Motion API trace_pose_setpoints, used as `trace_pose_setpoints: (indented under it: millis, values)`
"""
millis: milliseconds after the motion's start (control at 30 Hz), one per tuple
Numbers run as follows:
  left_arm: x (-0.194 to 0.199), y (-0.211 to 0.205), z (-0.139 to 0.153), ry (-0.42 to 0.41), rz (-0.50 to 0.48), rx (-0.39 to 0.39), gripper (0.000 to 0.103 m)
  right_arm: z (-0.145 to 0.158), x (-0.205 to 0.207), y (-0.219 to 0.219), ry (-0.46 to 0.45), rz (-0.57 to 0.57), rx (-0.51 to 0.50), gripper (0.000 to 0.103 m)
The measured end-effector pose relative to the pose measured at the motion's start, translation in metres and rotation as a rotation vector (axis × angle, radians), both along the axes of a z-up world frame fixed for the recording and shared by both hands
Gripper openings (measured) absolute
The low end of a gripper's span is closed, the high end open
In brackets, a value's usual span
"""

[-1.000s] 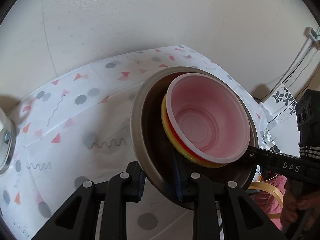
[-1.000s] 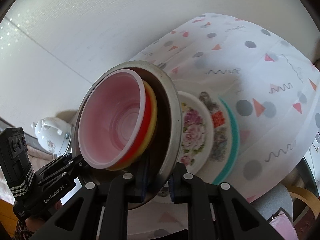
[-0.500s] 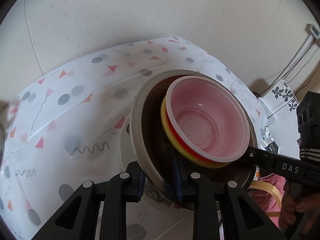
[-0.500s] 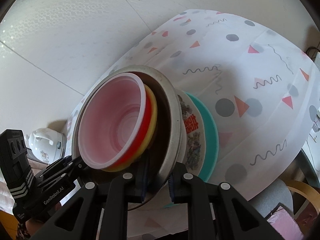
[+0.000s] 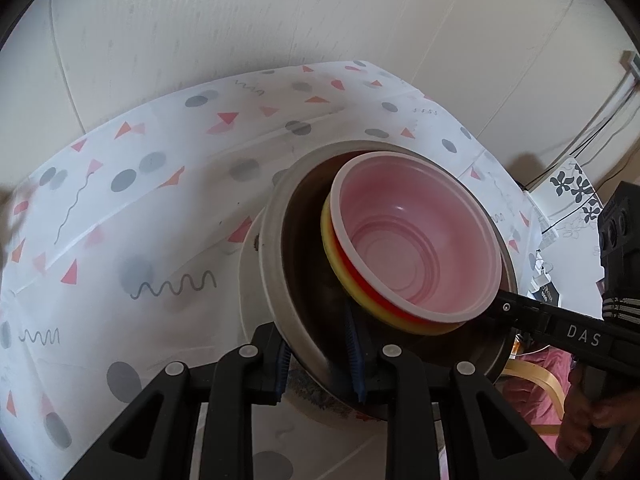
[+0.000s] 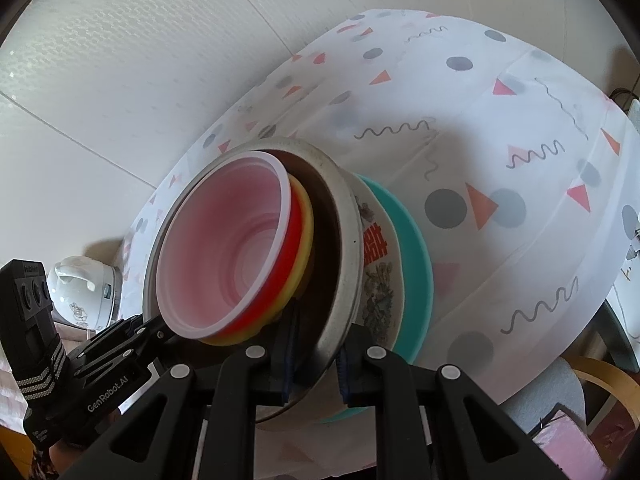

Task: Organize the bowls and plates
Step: 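Lift the steel bowl stack with both grippers and carry it over the plate stack, then lower the steel bowl stack onto the floral plates and open both grippers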

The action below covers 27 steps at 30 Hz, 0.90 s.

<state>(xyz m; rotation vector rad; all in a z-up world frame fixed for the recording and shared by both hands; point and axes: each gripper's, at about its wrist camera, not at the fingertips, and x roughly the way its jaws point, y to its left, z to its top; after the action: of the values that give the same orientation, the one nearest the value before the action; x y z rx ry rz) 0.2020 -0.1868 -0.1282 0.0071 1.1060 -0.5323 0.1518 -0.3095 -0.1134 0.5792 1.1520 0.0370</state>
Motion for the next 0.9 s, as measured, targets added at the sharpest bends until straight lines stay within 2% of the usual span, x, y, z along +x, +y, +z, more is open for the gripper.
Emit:
trace_pose_setpoints:
  millis: [900]
  values:
    - [0.0003,0.0029,-0.0064,0.010,0.041,0.029,0.026,0.0007,-0.0015,-0.0008,-0.002,-0.020,0.020,0.017]
